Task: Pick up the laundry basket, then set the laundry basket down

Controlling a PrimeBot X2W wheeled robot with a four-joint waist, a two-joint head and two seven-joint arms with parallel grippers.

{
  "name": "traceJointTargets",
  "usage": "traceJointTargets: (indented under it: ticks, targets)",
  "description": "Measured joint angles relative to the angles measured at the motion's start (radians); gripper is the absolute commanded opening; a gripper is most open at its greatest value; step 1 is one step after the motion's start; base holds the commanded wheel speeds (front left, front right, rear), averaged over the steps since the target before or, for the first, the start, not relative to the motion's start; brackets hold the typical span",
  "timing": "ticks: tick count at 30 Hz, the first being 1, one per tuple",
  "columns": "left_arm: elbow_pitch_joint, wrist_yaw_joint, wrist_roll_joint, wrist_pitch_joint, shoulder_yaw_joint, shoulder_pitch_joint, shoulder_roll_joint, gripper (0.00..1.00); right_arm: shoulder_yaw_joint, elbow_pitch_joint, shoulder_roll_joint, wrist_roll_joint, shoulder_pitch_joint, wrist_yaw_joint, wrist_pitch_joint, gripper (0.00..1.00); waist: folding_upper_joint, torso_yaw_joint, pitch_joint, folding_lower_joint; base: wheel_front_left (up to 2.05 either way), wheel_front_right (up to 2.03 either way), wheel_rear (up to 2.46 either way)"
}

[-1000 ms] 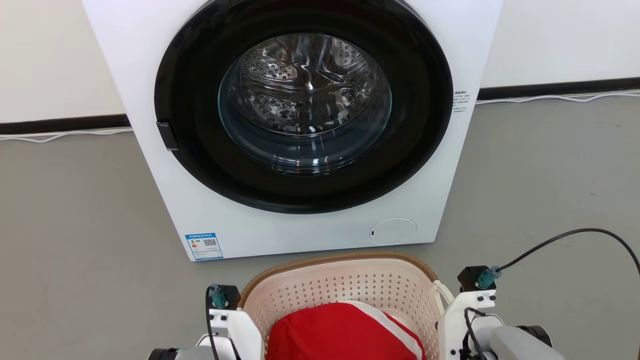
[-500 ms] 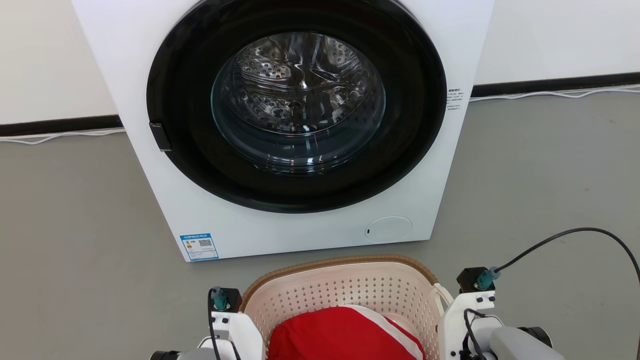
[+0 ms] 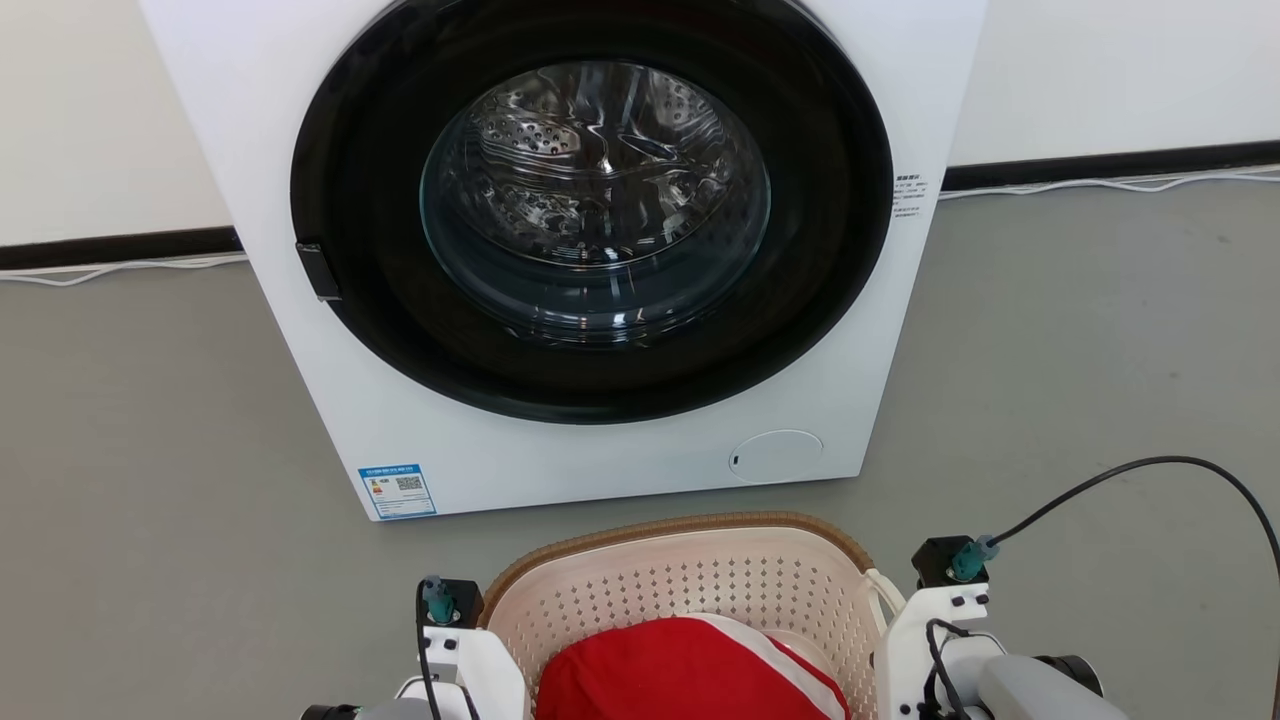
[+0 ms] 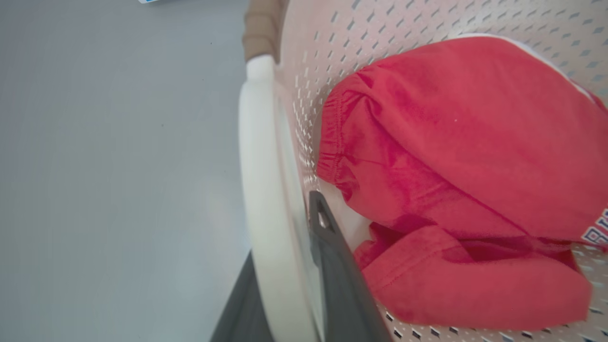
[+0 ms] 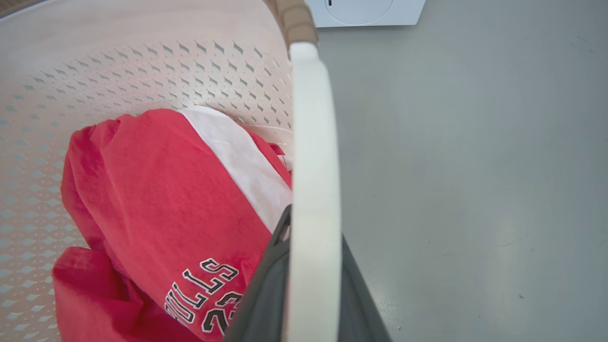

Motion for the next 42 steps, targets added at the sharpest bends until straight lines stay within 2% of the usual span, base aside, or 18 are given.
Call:
traceJointTargets:
  ticks: [42]
  targets:
    - [0.026,0.003,-0.064,-0.018,-0.078,-0.022,-0.002,0.0,-0.006,0.0,0.001,0.007,0.0,0.0,-0.001,0.0,0.0,0.009,0.012,0.0,0.0,0.0,0.0]
